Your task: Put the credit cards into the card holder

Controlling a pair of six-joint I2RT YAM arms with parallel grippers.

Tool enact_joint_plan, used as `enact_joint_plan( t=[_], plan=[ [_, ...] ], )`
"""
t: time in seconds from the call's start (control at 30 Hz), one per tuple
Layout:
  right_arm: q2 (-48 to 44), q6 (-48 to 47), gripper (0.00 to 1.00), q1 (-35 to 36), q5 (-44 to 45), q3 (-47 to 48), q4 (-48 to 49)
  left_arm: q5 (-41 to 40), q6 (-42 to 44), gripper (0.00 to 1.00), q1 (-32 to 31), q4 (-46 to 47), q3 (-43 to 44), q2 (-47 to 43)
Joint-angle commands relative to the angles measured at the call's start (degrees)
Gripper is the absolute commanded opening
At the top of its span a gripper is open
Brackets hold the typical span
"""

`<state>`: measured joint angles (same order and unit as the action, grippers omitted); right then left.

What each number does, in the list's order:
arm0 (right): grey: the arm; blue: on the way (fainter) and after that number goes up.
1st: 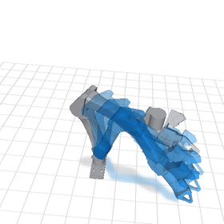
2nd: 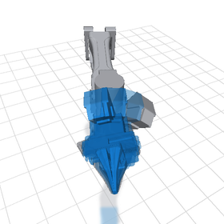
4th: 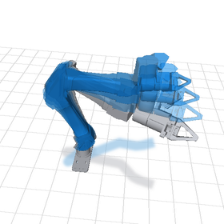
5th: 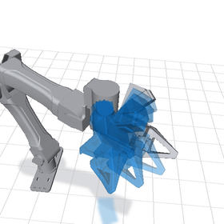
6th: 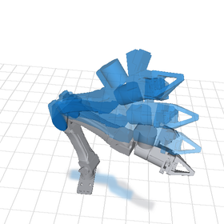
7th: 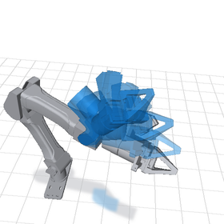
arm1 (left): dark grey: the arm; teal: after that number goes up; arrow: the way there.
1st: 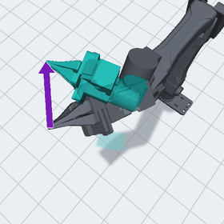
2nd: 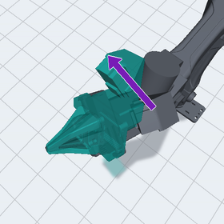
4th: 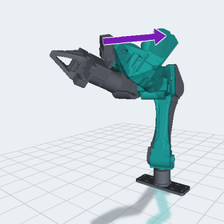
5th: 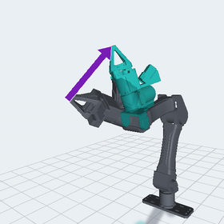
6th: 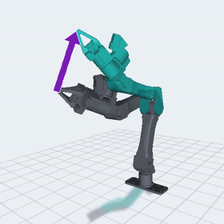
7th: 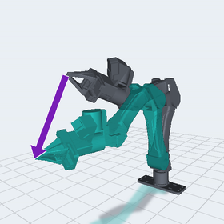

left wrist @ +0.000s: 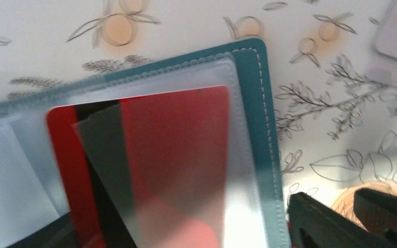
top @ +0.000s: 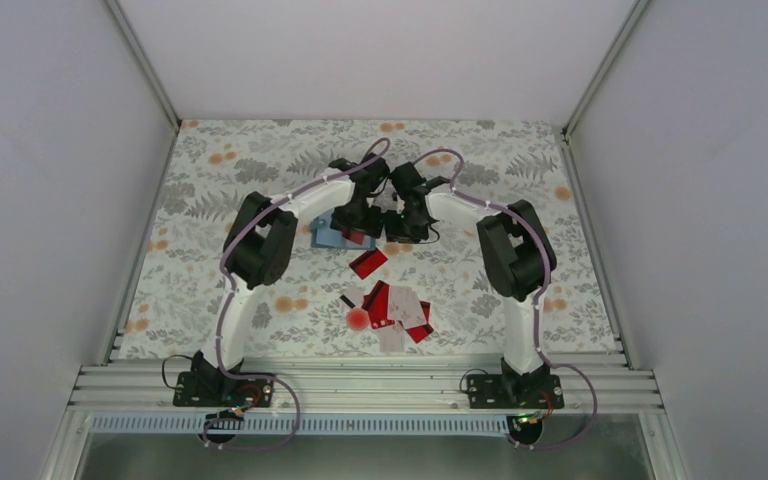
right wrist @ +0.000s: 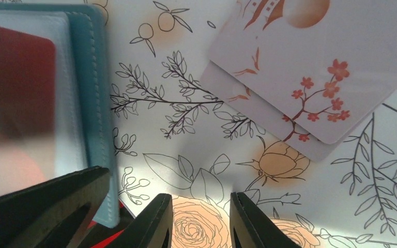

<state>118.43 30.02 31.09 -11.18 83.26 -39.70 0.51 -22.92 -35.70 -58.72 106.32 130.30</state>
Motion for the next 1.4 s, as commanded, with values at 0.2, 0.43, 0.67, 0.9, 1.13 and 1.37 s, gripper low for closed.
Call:
enact_joint_plan(
  t=[0.2, 0.43, 0.67, 0.9, 1.13, 1.37],
  plan=[
    [-1.8, 1.4, 0.29, 0.7, -2.1, -4.1, 3.7, 10.2, -2.4, 0.62, 1.4, 6.2, -6.6, -2.9],
    [-3.4, 1.7, 0.29, 0.8, -1.7, -5.9, 4.2, 7.5, -1.8, 0.97, 1.5, 4.9, -6.0, -5.0],
    [-3.6, 2.0, 0.29, 0.8, -1.7, -6.3, 4.4, 5.2, -1.9, 0.99, 1.5, 3.3, -5.0, -6.7],
    [-3.7, 2.2, 0.29, 0.8, -1.7, -6.3, 4.5, 7.6, -1.3, 0.76, 1.2, 5.2, -6.8, -6.1],
    [-3.9, 2.4, 0.29, 0.8, -2.1, -6.5, 5.0, 9.3, -0.5, 0.81, 0.9, 5.2, -6.0, -5.0],
    [-3.6, 2.3, 0.29, 0.7, -1.9, -6.3, 4.9, 8.9, 0.2, 1.0, 1.8, 3.3, -2.5, -8.0]
  ],
)
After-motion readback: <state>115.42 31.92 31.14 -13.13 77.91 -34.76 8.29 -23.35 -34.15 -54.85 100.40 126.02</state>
